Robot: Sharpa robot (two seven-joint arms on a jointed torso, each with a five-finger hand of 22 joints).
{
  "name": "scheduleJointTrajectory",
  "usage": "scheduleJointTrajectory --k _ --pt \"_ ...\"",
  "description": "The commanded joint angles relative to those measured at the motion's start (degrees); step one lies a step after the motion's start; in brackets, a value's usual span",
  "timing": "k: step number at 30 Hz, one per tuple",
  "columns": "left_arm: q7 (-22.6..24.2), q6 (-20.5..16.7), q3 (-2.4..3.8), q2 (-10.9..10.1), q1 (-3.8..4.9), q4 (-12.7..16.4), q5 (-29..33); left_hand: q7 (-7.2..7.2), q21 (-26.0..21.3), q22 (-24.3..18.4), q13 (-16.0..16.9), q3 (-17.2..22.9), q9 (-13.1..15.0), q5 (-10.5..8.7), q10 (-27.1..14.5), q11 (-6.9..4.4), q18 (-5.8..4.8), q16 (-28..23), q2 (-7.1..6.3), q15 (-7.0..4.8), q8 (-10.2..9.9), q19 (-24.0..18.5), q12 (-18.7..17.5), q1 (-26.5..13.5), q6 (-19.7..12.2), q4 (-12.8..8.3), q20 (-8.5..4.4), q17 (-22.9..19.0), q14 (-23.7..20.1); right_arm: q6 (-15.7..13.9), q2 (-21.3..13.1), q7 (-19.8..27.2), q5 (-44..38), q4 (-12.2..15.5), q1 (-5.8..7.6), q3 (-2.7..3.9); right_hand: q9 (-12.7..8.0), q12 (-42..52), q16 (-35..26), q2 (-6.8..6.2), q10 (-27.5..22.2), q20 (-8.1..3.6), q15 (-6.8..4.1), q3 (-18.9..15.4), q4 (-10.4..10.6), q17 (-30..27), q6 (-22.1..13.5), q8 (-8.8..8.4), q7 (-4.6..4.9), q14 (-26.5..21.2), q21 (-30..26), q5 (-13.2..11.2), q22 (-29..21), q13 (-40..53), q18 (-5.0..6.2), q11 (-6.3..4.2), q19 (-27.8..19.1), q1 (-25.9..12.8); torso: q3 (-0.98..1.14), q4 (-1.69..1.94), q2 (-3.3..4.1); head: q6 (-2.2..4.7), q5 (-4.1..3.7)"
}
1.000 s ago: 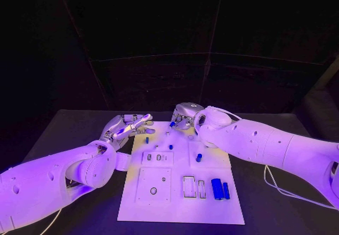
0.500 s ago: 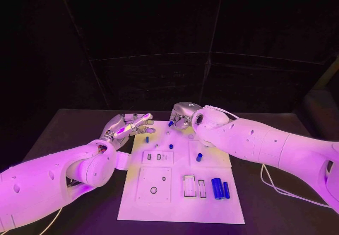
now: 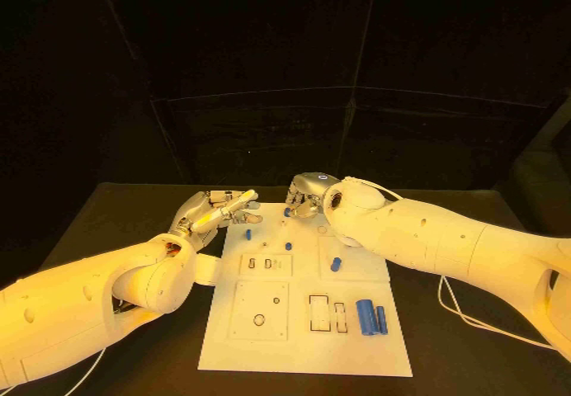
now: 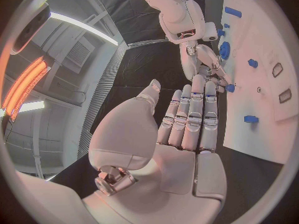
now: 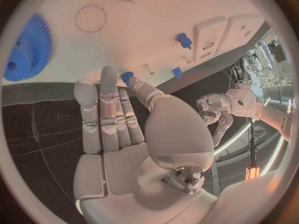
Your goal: Assemble the parts on the task board
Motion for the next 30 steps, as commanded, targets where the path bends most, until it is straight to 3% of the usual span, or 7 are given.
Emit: scheduleJointTrajectory --k 1,3,6,13,18,22,30 --pt "0.03 0.88 0.04 0.0 0.12 -0.01 -0.51 0.38 -0.23 -0.08 -0.09 0.01 -0.03 0.13 -0.19 0.39 0.75 -0.21 0.48 0.32 -0.36 0.15 -0.32 0.15 0.08 -0.24 0.14 0.08 -0.16 -1.64 -0.2 -0.46 0.13 0.08 0.12 0.02 -0.18 0.37 -0.14 -1.44 -4.31 0.43 0.43 -2.45 0.74 0.15 -10.09 -0.35 0.43 -0.11 -2.59 -0.28 -3.98 0.17 0.6 0.36 -2.35 0.3 0.01 0.0 0.0 0.02 0.0" --pt "0.02 0.88 0.04 -0.03 0.13 -0.03 -0.51 0.38 -0.23 -0.08 -0.09 0.01 -0.03 0.13 -0.19 0.39 0.75 -0.21 0.48 0.32 -0.36 0.15 -0.32 0.15 0.08 -0.24 0.14 0.08 -0.16 -2.45 -0.48 -0.44 0.13 0.34 0.12 0.02 -0.17 1.09 3.77 -1.71 -5.71 0.43 0.29 -4.16 1.54 3.37 -12.34 -0.38 0.35 1.56 -3.31 -0.19 -5.0 0.35 0.77 0.44 -2.91 1.09 0.03 0.0 0.0 0.07 0.06" --pt "0.03 0.87 0.04 -0.13 0.15 -0.08 -0.51 0.38 -0.23 -0.08 -0.09 0.01 -0.03 0.13 -0.19 0.39 0.75 -0.21 0.48 0.32 -0.36 0.15 -0.32 0.15 0.08 -0.24 0.14 0.08 -0.16 -4.2 -1.8 -0.31 0.45 1.66 0.12 0.03 0.06 3.7 29.96 -1.93 -7.17 0.11 0.45 -7.65 3.59 24.56 -12.47 -0.09 0.4 4.61 -3.81 0.08 -5.72 0.78 0.84 0.16 -2.9 3.2 0.05 -0.05 -0.02 0.14 0.17" --pt "0.02 0.93 0.04 -0.58 0.18 -0.03 -0.51 0.38 -0.23 -0.08 -0.09 0.01 -0.03 0.13 -0.19 0.39 0.75 -0.21 0.48 0.32 -0.36 0.15 -0.32 0.15 0.08 -0.24 0.14 0.08 -0.16 -7.92 -9.97 -0.14 4.64 10.28 0.18 0.78 1.38 10.67 36.84 -0.5 -1.13 0.48 0.36 -8.25 5.45 30.6 -1.75 2.98 0.66 3.99 0.0 3.72 -0.14 2.22 -0.07 0.22 0.51 4.82 0.08 -0.58 -0.18 0.34 0.44" --pt "-0.03 1.04 0.03 -0.7 0.19 -0.19 -0.51 0.38 -0.23 -0.08 -0.09 0.01 -0.03 0.13 -0.19 0.39 0.75 -0.21 0.48 0.32 -0.36 0.15 -0.32 0.15 0.08 -0.24 0.14 0.08 -0.16 -6.55 -16.41 -0.87 11.78 15.86 0.21 1.79 1.24 21.52 41.58 -2.17 11.49 -1.07 -1.69 -9.89 6.29 35.66 -0.6 3.24 -1.53 4.58 4.02 6.71 5.87 7.73 -0.96 -2.65 3.56 4.21 0.23 -1.09 -0.32 0.5 0.41" --pt "-0.09 1.15 0.02 -0.64 0.19 -0.42 -0.51 0.37 -0.26 -0.1 -0.09 0.02 -0.03 0.13 -0.19 0.39 0.75 -0.28 0.51 0.33 -0.4 0.13 -0.37 0.21 0.09 -0.32 0.15 0.12 -0.19 -2.65 -20.22 -2.62 15.36 18.06 0.23 2.11 0.7 62.46 51.7 -2.56 9.94 -2.31 -1.61 -16.02 10.1 47.84 -1.38 3.99 -1.79 5.07 9.51 8.56 13.7 49.85 -2.49 -2.32 7.04 3.87 0.33 -1.36 -0.36 0.51 0.48" --pt "-0.14 1.41 0.02 -0.09 0.18 -1.06 -0.51 0.34 -0.29 -0.12 -0.08 0.03 -0.02 0.13 -0.15 0.38 0.75 -0.34 0.55 0.34 -0.41 0.12 -0.39 0.26 0.13 -0.39 0.16 0.15 -0.22 3.07 -22.42 -5.61 14.92 18.14 0.23 2.27 0.47 79.71 56.98 -2.18 19.71 -0.11 -0.15 -21.16 14.57 56.25 -5.05 4.91 -0.08 6.14 14.18 8.49 21.58 74.27 -3.69 -0.93 9.99 5.24 0.39 -1.18 -0.23 0.45 0.16"
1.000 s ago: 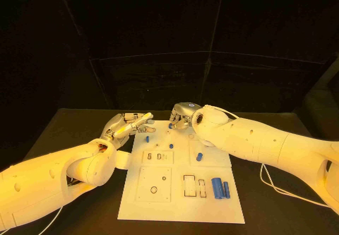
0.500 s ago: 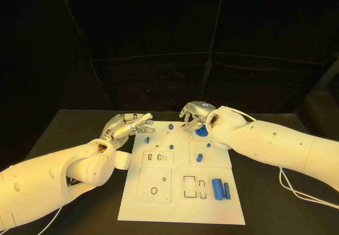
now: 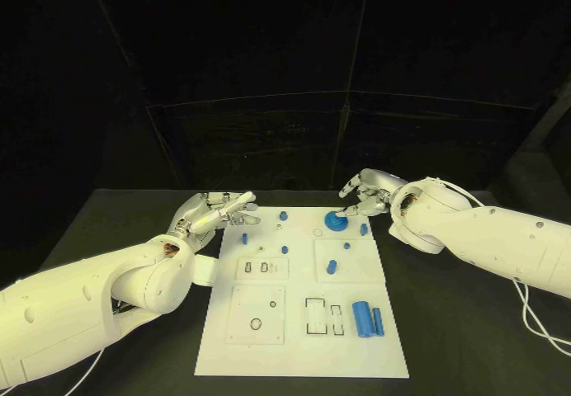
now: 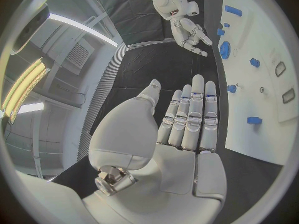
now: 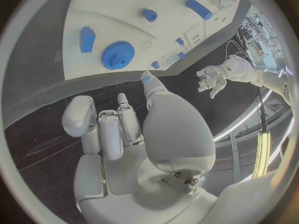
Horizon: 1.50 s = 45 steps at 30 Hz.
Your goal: Assemble the parts on the task board
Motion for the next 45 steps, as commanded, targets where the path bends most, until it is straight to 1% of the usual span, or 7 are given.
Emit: scheduleJointTrajectory --k 1,2,5,13,19,25,45 --pt "-0.02 1.1 0.02 0.3 0.07 -0.29 -0.5 0.34 -0.29 -0.07 -0.09 0.02 -0.02 0.13 -0.15 0.38 0.76 -0.35 0.45 0.34 -0.2 0.12 -0.39 0.16 0.13 -0.37 0.16 0.08 -0.22 5.65 0.39 -3.25 0.31 -0.61 0.11 0.07 -0.14 3.09 1.24 -0.37 2.4 0.3 0.45 -1.52 1.33 8.63 -1.63 0.3 0.47 4.79 1.85 -0.1 3.19 6.07 -0.91 0.5 1.53 1.35 0.07 0.02 0.1 -0.11 -0.14" --pt "-0.02 1.11 0.02 0.34 0.07 -0.32 -0.5 0.34 -0.29 -0.07 -0.09 0.02 -0.02 0.13 -0.15 0.38 0.76 -0.35 0.45 0.34 -0.2 0.12 -0.39 0.16 0.13 -0.37 0.16 0.08 -0.22 5.88 0.48 -3.4 0.02 -0.71 0.11 0.07 -0.15 3.38 1.4 -0.44 2.69 0.28 0.54 -1.62 1.44 8.95 -1.8 0.29 0.48 4.84 2.15 -0.13 3.77 6.58 -0.98 0.54 1.77 1.47 0.1 0.0 0.12 -0.09 -0.18" --pt "-0.04 1.15 0.02 0.56 0.06 -0.53 -0.5 0.34 -0.29 -0.07 -0.09 0.02 -0.02 0.13 -0.15 0.38 0.76 -0.35 0.45 0.34 -0.2 0.12 -0.39 0.16 0.13 -0.37 0.16 0.08 -0.22 7.48 1.23 -4.27 -1.64 -1.47 0.1 0.08 -0.15 4.32 1.96 -0.64 3.53 0.48 0.86 -2.01 2.17 9.98 -2.67 0.44 0.72 5.0 3.32 -0.01 5.89 8.21 -1.32 0.74 2.63 2.54 -0.06 0.19 0.11 -0.3 -0.38" --pt "-0.05 1.22 0.01 0.86 0.05 -0.84 -0.5 0.32 -0.31 -0.08 -0.08 0.05 -0.01 0.13 -0.12 0.36 0.77 -0.4 0.5 0.34 -0.22 0.11 -0.41 0.23 0.17 -0.44 0.17 0.11 -0.24 9.53 3.25 -4.65 -3.08 -3.11 0.08 0.07 -0.08 4.61 2.18 -0.11 3.74 0.64 0.99 -1.79 2.52 10.36 -2.93 0.81 0.75 5.05 3.84 0.07 6.73 8.73 -1.45 0.81 2.91 3.57 -0.16 0.27 0.06 -0.57 -0.59" --pt "-0.06 1.26 0.01 0.99 0.05 -0.95 -0.5 0.32 -0.31 -0.08 -0.08 0.05 -0.01 0.13 -0.12 0.36 0.77 -0.4 0.5 0.34 -0.22 0.11 -0.41 0.23 0.17 -0.44 0.17 0.11 -0.24 10.05 4.21 -4.76 -4.21 -4.07 0.04 0.06 0.07 4.83 2.37 0.99 3.89 0.67 0.96 -1.06 2.17 10.67 -2.44 1.63 0.63 5.08 4.24 1.01 7.31 9.15 -1.53 0.73 3.04 4.72 -0.11 0.19 0.03 -0.63 -0.5" --pt "-0.08 1.26 0.01 0.96 0.05 -0.97 -0.5 0.3 -0.33 -0.1 -0.08 0.07 -0.01 0.13 -0.09 0.35 0.77 -0.45 0.55 0.33 -0.24 0.1 -0.44 0.29 0.19 -0.52 0.17 0.15 -0.25 10.82 4.72 -4.77 -4.51 -4.92 0.03 0.06 0.18 5.09 2.5 2.06 4.21 0.58 0.82 -0.18 1.36 10.89 -1.62 2.51 0.37 5.11 4.56 0.87 7.78 9.71 -1.6 0.51 3.13 5.62 -0.17 0.2 0.02 -0.79 -0.57" --pt "-0.15 1.36 0.01 1.0 0.05 -1.13 -0.5 0.3 -0.33 -0.1 -0.08 0.07 -0.01 0.13 -0.09 0.35 0.77 -0.45 0.55 0.33 -0.24 0.1 -0.44 0.29 0.19 -0.52 0.17 0.15 -0.25 12.57 5.74 -4.64 -4.9 -5.81 -0.04 0.04 0.22 5.02 2.54 2.71 4.11 0.46 0.68 0.44 0.48 10.92 -0.78 3.26 0.17 5.11 4.87 0.15 8.29 9.64 -1.69 0.33 3.22 5.88 -0.1 0.17 0.04 -1.09 -0.51"
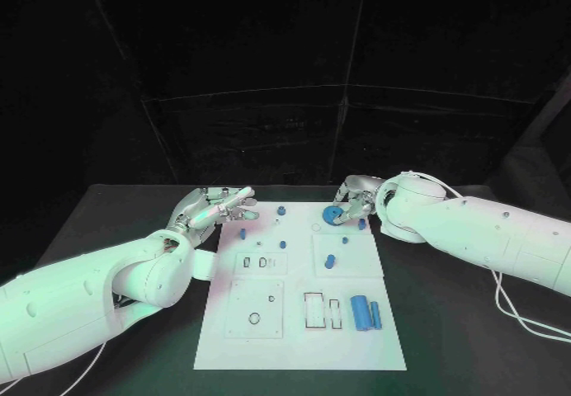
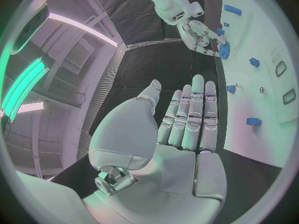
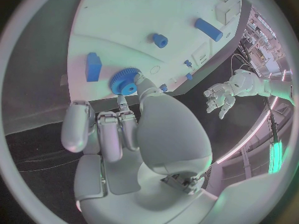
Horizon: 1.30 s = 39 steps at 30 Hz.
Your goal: Assemble the parts on the task board
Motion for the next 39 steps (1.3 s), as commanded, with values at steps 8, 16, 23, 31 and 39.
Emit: scheduleJointTrajectory --k 8,16,23,31,39 --pt "-0.16 0.95 0.02 0.06 0.08 -0.14 -0.49 0.29 -0.36 -0.08 -0.08 -0.07 -0.01 0.13 -0.06 0.34 0.77 -0.31 0.46 0.33 -0.28 0.09 -0.24 0.24 0.21 -0.45 0.17 0.09 -0.26 -0.86 0.5 -0.1 -0.44 -0.18 0.02 -0.03 0.45 -0.14 0.2 1.72 1.68 -0.25 -0.22 0.79 -0.71 10.61 3.49 2.21 -0.46 5.01 0.19 -0.31 0.09 8.59 -0.8 -0.72 0.37 -0.27 -0.02 0.06 -0.02 -0.09 0.03" --pt "-0.2 0.85 0.02 0.07 0.08 -0.34 -0.49 0.29 -0.4 -0.1 -0.07 0.03 -0.01 0.14 -0.04 0.34 0.78 -0.41 0.62 0.33 -0.34 0.08 -0.3 0.38 0.24 -0.59 0.18 0.17 -0.27 -3.8 0.69 -0.8 -3.64 -0.05 0.01 -0.03 0.56 -0.28 0.16 4.24 1.67 -1.05 -1.17 4.48 -3.24 10.48 7.45 4.04 -1.65 4.98 0.31 -5.62 0.22 8.6 -0.8 -1.83 0.34 1.86 0.0 0.04 0.0 -0.22 0.06" --pt "-0.18 0.66 0.03 0.08 0.08 -0.6 -0.49 0.32 -0.43 -0.13 -0.07 0.16 -0.01 0.14 -0.02 0.35 0.78 -0.52 0.86 0.33 -0.42 0.09 -0.39 0.55 0.26 -0.76 0.18 0.26 -0.26 -5.42 0.91 -0.77 -7.83 0.89 -0.03 -0.03 0.2 -0.32 0.16 4.84 1.79 -1.64 -1.72 8.26 -5.52 10.49 9.37 4.43 -2.28 4.99 0.37 -8.57 0.31 8.76 -0.83 -2.43 0.33 2.42 0.01 0.02 0.01 -0.29 0.07" --pt "-0.25 0.67 0.03 -0.04 0.08 -0.59 -0.49 0.32 -0.43 -0.13 -0.07 0.17 -0.01 0.14 -0.02 0.35 0.78 -0.52 0.87 0.33 -0.42 0.09 -0.39 0.56 0.26 -0.77 0.18 0.27 -0.26 -6.09 0.86 -0.41 -9.02 2.43 -0.1 -0.03 -0.33 -0.71 0.08 4.22 1.46 -1.75 -1.75 10.14 -6.17 10.28 9.25 3.63 -2.16 4.95 0.36 -8.19 0.28 8.26 -0.85 -2.41 0.3 0.73 -0.04 0.11 -0.01 -0.23 0.12" --pt "-0.25 0.7 0.03 -0.15 0.08 -0.55 -0.48 0.33 -0.45 -0.14 -0.08 0.2 -0.01 0.13 -0.02 0.36 0.79 -0.56 0.93 0.33 -0.46 0.09 -0.43 0.63 0.26 -0.84 0.18 0.3 -0.26 -9.82 0.33 -0.56 -9.0 7.11 -0.12 -0.02 -0.44 -0.83 0.01 3.66 1.49 -1.57 -1.56 12.75 -6.35 10.09 9.14 2.42 -1.93 4.92 0.62 -5.75 0.87 8.28 -0.96 -2.18 0.59 -1.79 -0.03 0.02 -0.03 -0.1 0.34"
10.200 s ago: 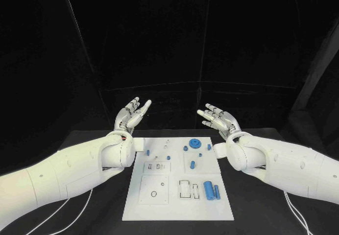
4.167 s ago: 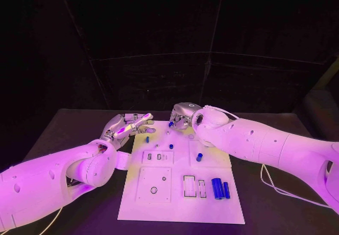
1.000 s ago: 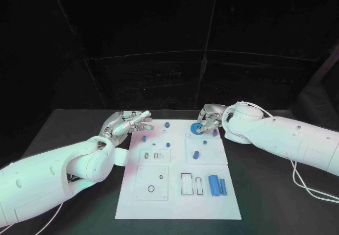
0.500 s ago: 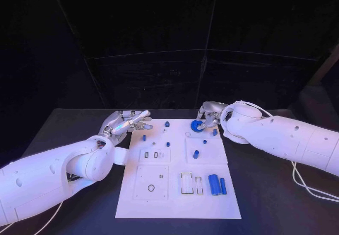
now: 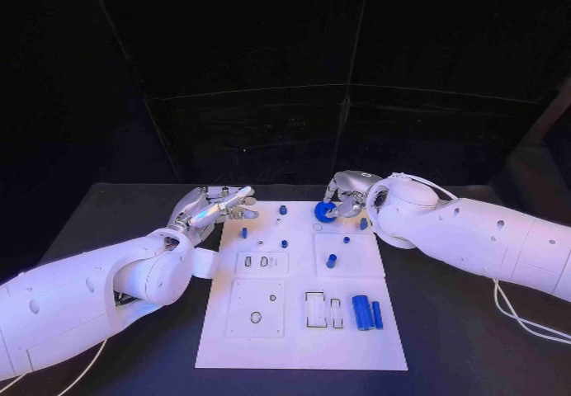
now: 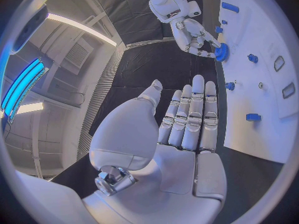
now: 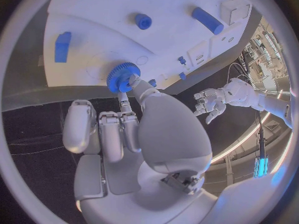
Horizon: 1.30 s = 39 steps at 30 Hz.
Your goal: Assemble the parts on the task board
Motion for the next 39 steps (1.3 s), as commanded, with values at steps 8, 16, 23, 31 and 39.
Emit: scheduleJointTrajectory --k 8,16,23,31,39 --pt "-0.07 0.67 0.03 -0.07 0.08 0.05 -0.47 0.35 -0.24 -0.06 -0.08 0.06 -0.02 0.13 -0.02 0.36 0.79 -0.36 0.43 0.13 -0.26 0.09 -0.12 0.14 0.25 -0.41 0.19 0.07 -0.05 -6.05 2.3 -1.16 -2.45 4.42 0.12 0.03 -0.67 -0.27 0.01 -1.84 1.27 -0.09 -0.05 1.57 -0.47 10.07 -0.66 -1.44 -0.12 4.92 0.74 1.5 1.39 8.15 -1.19 0.15 0.74 -1.62 -0.01 0.06 0.04 0.16 0.12" --pt "-0.14 0.76 0.03 -0.11 0.09 0.14 -0.47 0.35 -0.24 -0.06 -0.08 0.06 -0.02 0.13 -0.02 0.36 0.79 -0.36 0.43 0.13 -0.26 0.09 -0.12 0.14 0.25 -0.41 0.19 0.07 -0.05 -4.97 4.06 -2.22 -3.2 3.52 0.11 -0.02 -0.67 -0.42 -0.03 -2.03 1.12 -0.08 -0.03 1.75 -0.41 9.98 -0.66 -1.57 -0.1 4.9 0.79 1.38 1.51 7.93 -1.21 0.18 0.81 -2.01 -0.05 0.12 0.03 0.18 0.14" --pt "-0.15 0.79 0.03 -0.2 0.09 0.11 -0.47 0.37 -0.24 -0.06 -0.08 0.08 -0.02 0.13 -0.02 0.37 0.79 -0.39 0.45 0.13 -0.3 0.1 -0.15 0.18 0.24 -0.46 0.19 0.1 -0.04 -4.42 3.93 -2.48 -3.32 2.93 0.1 -0.03 -0.74 -0.65 -0.05 -2.76 0.92 0.0 0.08 2.1 -0.44 9.91 -1.23 -2.21 0.11 4.88 0.8 0.93 1.53 7.65 -1.22 0.34 0.84 -2.8 0.02 -0.06 0.0 0.22 0.21" --pt "-0.17 0.86 0.03 -0.17 0.09 0.04 -0.47 0.37 -0.25 -0.07 -0.08 0.08 -0.02 0.13 -0.02 0.37 0.79 -0.4 0.46 0.13 -0.31 0.1 -0.16 0.2 0.24 -0.49 0.19 0.11 -0.04 -3.06 3.23 -2.01 -1.62 1.49 0.11 -0.03 -0.79 -1.02 -0.03 -4.84 0.57 0.38 0.57 1.81 -0.34 9.94 -3.2 -3.79 0.77 4.89 0.82 0.6 1.61 7.19 -1.26 0.94 0.87 -4.45 0.09 -0.01 0.04 0.4 0.17" --pt "-0.2 0.94 0.03 -0.1 0.09 -0.06 -0.47 0.37 -0.25 -0.07 -0.08 0.1 -0.02 0.13 -0.02 0.38 0.79 -0.42 0.47 0.13 -0.32 0.11 -0.17 0.23 0.24 -0.52 0.19 0.12 -0.04 1.07 3.07 0.07 2.64 -2.14 0.12 -0.02 -0.67 -1.73 -0.01 -8.02 -0.31 1.35 1.57 -3.45 1.12 9.91 -8.39 -6.77 1.87 4.87 0.88 3.04 1.73 6.18 -1.27 2.04 0.81 -6.9 0.08 -0.04 0.06 0.5 0.26"
